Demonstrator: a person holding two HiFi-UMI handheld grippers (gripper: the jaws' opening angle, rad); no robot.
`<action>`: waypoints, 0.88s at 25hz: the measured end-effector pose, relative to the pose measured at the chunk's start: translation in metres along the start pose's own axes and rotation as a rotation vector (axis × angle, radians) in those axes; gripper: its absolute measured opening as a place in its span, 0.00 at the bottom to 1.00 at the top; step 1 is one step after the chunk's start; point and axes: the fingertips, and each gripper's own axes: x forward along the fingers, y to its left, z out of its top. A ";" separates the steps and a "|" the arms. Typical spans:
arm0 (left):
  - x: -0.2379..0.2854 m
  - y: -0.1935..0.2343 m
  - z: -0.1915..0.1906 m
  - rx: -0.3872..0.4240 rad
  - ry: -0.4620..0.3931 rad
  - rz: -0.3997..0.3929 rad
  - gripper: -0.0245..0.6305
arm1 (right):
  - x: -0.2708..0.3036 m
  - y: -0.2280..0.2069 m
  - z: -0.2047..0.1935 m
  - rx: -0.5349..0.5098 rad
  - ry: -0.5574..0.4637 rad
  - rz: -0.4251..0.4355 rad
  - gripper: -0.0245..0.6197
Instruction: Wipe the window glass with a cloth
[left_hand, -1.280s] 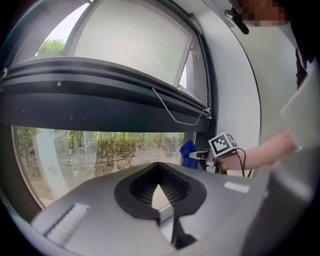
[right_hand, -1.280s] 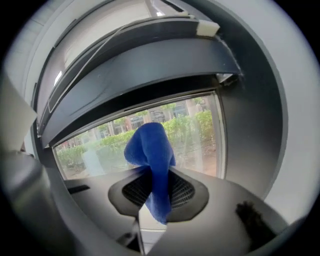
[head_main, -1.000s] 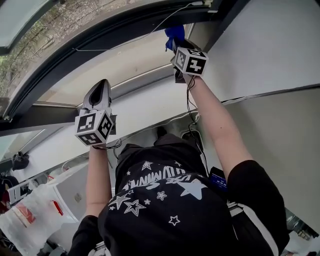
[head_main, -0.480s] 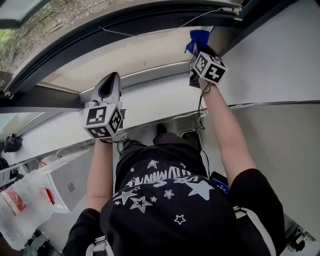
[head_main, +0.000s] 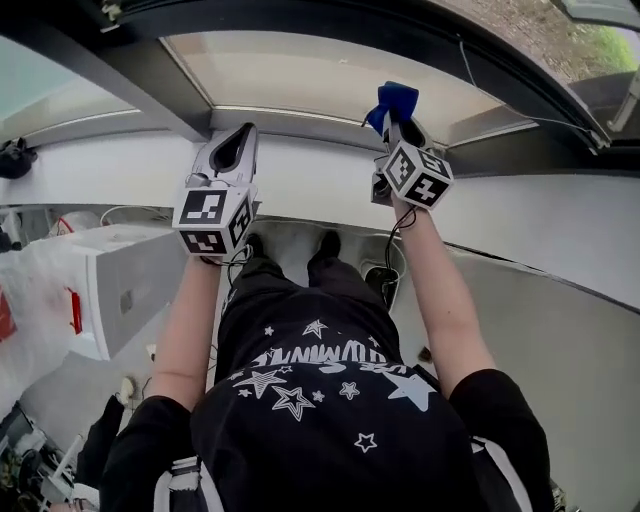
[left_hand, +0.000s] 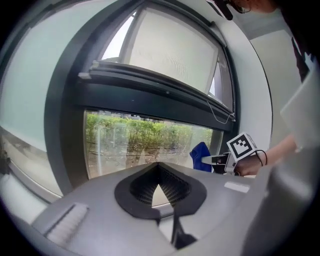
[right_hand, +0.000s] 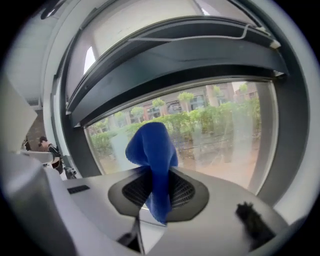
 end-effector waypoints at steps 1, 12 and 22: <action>-0.009 0.018 -0.004 -0.006 0.000 0.021 0.05 | 0.010 0.026 -0.005 -0.010 0.007 0.034 0.15; -0.081 0.180 -0.057 -0.066 -0.020 0.171 0.05 | 0.119 0.283 -0.070 -0.182 0.073 0.343 0.15; -0.066 0.208 -0.083 -0.079 -0.026 0.096 0.05 | 0.199 0.344 -0.082 -0.240 0.075 0.370 0.15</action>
